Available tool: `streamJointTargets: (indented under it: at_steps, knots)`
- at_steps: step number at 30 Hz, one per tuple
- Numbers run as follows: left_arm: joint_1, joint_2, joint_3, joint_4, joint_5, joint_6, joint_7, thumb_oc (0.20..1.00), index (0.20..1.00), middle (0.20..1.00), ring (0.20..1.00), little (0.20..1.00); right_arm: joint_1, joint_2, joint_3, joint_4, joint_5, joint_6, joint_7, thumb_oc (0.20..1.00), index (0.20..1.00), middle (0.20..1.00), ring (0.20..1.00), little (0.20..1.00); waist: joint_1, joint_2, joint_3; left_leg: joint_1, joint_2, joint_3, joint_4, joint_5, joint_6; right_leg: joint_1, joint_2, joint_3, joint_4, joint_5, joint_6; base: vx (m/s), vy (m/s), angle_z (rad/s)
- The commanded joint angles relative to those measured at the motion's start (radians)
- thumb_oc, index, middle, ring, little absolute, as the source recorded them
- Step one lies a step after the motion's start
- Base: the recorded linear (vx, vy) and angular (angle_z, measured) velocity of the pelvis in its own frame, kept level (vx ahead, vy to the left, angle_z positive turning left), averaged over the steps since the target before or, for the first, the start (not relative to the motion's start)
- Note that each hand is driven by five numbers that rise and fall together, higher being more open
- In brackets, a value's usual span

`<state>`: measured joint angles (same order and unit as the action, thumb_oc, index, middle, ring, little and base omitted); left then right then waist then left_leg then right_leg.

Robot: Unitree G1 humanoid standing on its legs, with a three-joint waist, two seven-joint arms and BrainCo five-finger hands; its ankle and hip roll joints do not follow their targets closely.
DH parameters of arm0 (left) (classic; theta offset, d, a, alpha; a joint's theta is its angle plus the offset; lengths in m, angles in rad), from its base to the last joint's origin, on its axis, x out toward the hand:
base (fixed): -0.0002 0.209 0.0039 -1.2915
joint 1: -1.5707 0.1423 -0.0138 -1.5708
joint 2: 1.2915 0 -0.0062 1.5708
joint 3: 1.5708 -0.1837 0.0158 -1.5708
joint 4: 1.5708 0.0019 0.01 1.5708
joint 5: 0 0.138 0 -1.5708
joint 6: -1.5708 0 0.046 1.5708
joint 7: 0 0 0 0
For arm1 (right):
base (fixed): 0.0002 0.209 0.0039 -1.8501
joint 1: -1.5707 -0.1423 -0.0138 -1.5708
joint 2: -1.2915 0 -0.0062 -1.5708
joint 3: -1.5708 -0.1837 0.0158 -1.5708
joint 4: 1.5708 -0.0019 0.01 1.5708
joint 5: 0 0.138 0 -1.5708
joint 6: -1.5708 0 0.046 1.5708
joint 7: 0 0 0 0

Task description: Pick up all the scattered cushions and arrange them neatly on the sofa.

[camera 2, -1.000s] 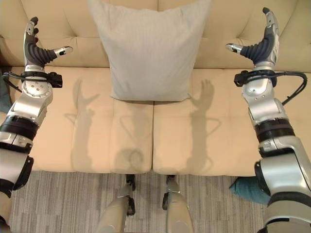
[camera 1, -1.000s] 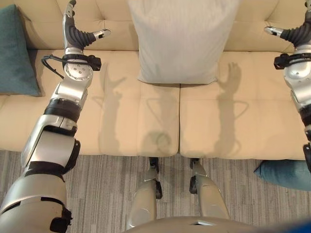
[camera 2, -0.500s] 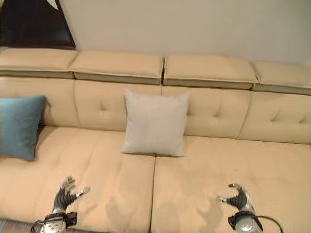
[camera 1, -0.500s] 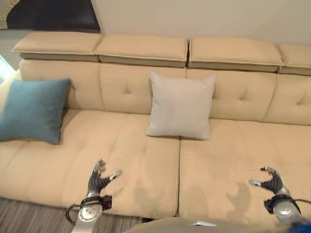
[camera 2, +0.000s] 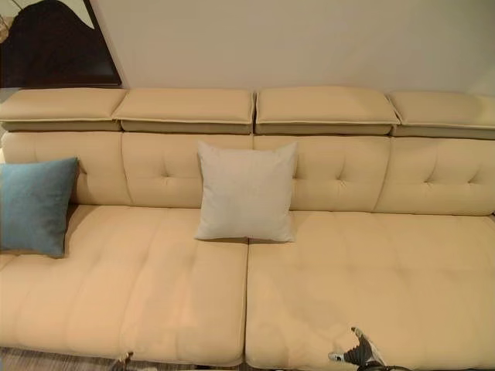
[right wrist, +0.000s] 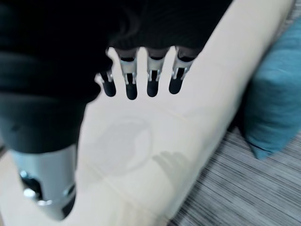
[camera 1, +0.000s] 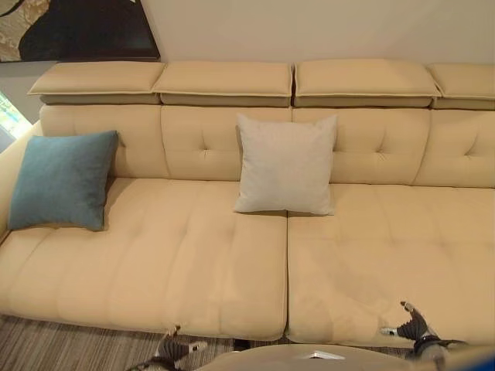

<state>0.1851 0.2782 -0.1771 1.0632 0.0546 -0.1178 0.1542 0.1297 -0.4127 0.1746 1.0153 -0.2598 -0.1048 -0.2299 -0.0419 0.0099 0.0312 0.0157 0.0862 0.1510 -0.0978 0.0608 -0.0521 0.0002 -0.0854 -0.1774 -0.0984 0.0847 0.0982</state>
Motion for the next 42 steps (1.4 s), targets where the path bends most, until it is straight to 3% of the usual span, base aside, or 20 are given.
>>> streamJointTargets:
  at_steps: [1,4,5,6,10,11,14,19,23,26,29,30,33,38,40,42]
  knots:
    - [-0.095,0.033,0.007,-0.011,0.015,-0.006,0.020,1.000,1.000,1.000,1.000,1.000,-0.078,-0.006,0.016,-0.010,0.014,-0.012,-0.019,1.000,1.000,1.000,1.000,1.000,0.000,-0.040,0.035,-0.008,-0.015,-0.008,0.028,-0.034,-0.022,0.026,0.026,0.006,0.014,-0.104,0.027,-0.16,-0.072,0.00]
    - [-0.104,0.019,-0.002,0.018,0.028,0.003,0.024,1.000,1.000,1.000,1.000,1.000,-0.088,0.008,0.033,0.049,0.015,-0.002,-0.023,1.000,1.000,1.000,1.000,1.000,0.005,-0.040,0.045,-0.018,-0.010,-0.018,0.073,-0.047,-0.020,0.033,0.030,0.016,0.011,-0.104,0.022,-0.13,-0.023,-0.02]
    - [-0.111,0.008,-0.010,0.020,0.017,0.004,0.027,1.000,1.000,1.000,1.000,1.000,-0.101,0.013,0.040,0.083,0.028,0.006,-0.028,1.000,1.000,1.000,1.000,1.000,0.015,-0.047,0.069,-0.047,-0.028,-0.071,0.155,-0.078,-0.018,0.023,0.023,0.031,0.017,-0.093,0.017,-0.18,0.000,-0.01]
    - [-0.112,0.008,-0.010,0.021,0.017,0.004,0.027,1.000,1.000,1.000,1.000,1.000,-0.102,0.013,0.040,0.084,0.028,0.005,-0.028,1.000,1.000,1.000,1.000,1.000,0.014,-0.047,0.070,-0.050,-0.027,-0.072,0.162,-0.082,-0.018,0.023,0.023,0.030,0.017,-0.093,0.017,-0.21,0.001,-0.02]
    - [-0.126,-0.020,-0.017,0.014,-0.014,0.000,0.019,1.000,1.000,1.000,1.000,1.000,-0.123,0.021,0.031,0.096,0.066,0.010,-0.021,1.000,1.000,1.000,1.000,1.000,0.019,-0.061,0.088,-0.060,-0.095,-0.168,0.273,-0.183,-0.008,-0.010,0.004,0.048,0.027,-0.061,0.018,-0.17,0.050,-0.19]
    - [-0.128,-0.031,-0.019,0.016,-0.028,-0.002,0.013,1.000,1.000,1.000,1.000,1.000,-0.129,0.026,0.030,0.102,0.072,0.011,-0.016,1.000,1.000,1.000,1.000,1.000,0.014,-0.060,0.085,-0.044,-0.112,-0.188,0.286,-0.208,-0.002,-0.030,0.003,0.058,0.040,-0.053,0.017,-0.15,0.121,-0.34]
    - [-0.153,-0.032,-0.042,0.018,-0.033,0.000,0.011,1.000,1.000,1.000,1.000,1.000,-0.146,0.033,0.023,0.120,0.081,0.020,-0.022,1.000,1.000,1.000,1.000,1.000,-0.007,-0.048,0.087,-0.009,-0.121,-0.205,0.225,-0.214,0.009,-0.091,-0.001,0.074,0.068,-0.021,0.028,-0.14,0.145,-0.55]
    - [-0.201,-0.027,-0.080,0.066,0.031,0.004,0.015,1.000,1.000,1.000,1.000,1.000,-0.174,0.069,0.060,0.157,0.054,0.040,-0.023,1.000,1.000,1.000,1.000,1.000,-0.008,-0.063,0.103,-0.002,-0.161,-0.206,0.150,-0.196,0.042,-0.173,-0.026,0.104,0.070,0.043,0.072,-0.20,0.193,-0.23]
    - [-0.215,-0.019,-0.084,0.083,0.045,0.011,0.018,1.000,1.000,1.000,1.000,1.000,-0.183,0.084,0.069,0.164,0.048,0.050,-0.023,1.000,1.000,1.000,1.000,1.000,-0.003,-0.065,0.125,-0.004,-0.159,-0.185,0.136,-0.176,0.055,-0.210,-0.031,0.104,0.103,0.052,0.088,-0.14,0.090,-0.77]
    - [-0.226,-0.005,-0.086,0.082,0.052,0.022,0.015,1.000,1.000,1.000,1.000,1.000,-0.185,0.089,0.077,0.181,0.050,0.052,-0.022,1.000,1.000,1.000,1.000,1.000,0.014,-0.057,0.144,-0.028,-0.149,-0.152,0.142,-0.151,0.072,-0.196,-0.034,0.039,0.212,-0.016,0.069,-0.23,0.061,-0.49]
    - [-0.221,0.002,-0.083,0.086,0.052,0.028,0.015,1.000,1.000,1.000,1.000,1.000,-0.173,0.088,0.065,0.190,0.068,0.048,-0.023,1.000,1.000,1.000,1.000,1.000,0.032,-0.038,0.121,-0.046,-0.126,-0.131,0.117,-0.120,0.087,-0.147,-0.007,0.045,0.349,-0.110,0.045,-0.22,0.018,-0.42]
    - [-0.217,0.003,-0.079,0.086,0.046,0.026,0.014,1.000,1.000,1.000,1.000,1.000,-0.169,0.091,0.059,0.193,0.074,0.046,-0.024,1.000,1.000,1.000,1.000,1.000,0.054,-0.037,0.103,-0.067,-0.114,-0.107,0.117,-0.108,0.085,-0.092,-0.017,0.018,0.357,-0.143,0.045,-0.26,-0.074,-0.29]
    - [-0.213,0.004,-0.084,0.071,0.039,0.023,0.021,1.000,1.000,1.000,1.000,1.000,-0.176,0.096,0.061,0.186,0.087,0.049,-0.026,1.000,1.000,1.000,1.000,1.000,0.078,-0.054,0.090,-0.098,-0.110,-0.078,0.115,-0.087,0.069,-0.026,-0.019,0.020,0.272,-0.151,0.050,-0.13,-0.135,-0.64]
    - [-0.230,-0.002,-0.096,0.064,0.029,0.026,0.022,1.000,1.000,1.000,1.000,1.000,-0.195,0.093,0.064,0.165,0.116,0.045,-0.037,1.000,1.000,1.000,1.000,1.000,0.067,-0.052,0.098,-0.146,-0.080,-0.066,0.136,-0.048,0.028,0.008,0.009,0.039,0.118,-0.152,0.031,-0.09,-0.142,-0.37]
    - [-0.240,-0.010,-0.109,0.060,0.030,0.029,0.022,1.000,1.000,1.000,1.000,1.000,-0.198,0.086,0.063,0.163,0.127,0.045,-0.042,1.000,1.000,1.000,1.000,1.000,0.060,-0.045,0.115,-0.163,-0.070,-0.072,0.155,-0.036,0.017,0.012,0.015,0.037,0.098,-0.145,0.021,-0.18,-0.060,0.06]
    - [-0.251,-0.027,-0.123,0.053,0.016,0.031,0.019,1.000,1.000,1.000,1.000,1.000,-0.199,0.084,0.069,0.186,0.124,0.055,-0.051,1.000,1.000,1.000,1.000,1.000,0.060,-0.044,0.138,-0.174,-0.085,-0.137,0.201,-0.056,0.008,-0.006,0.014,0.052,0.106,-0.129,0.009,-0.22,-0.006,-0.12]
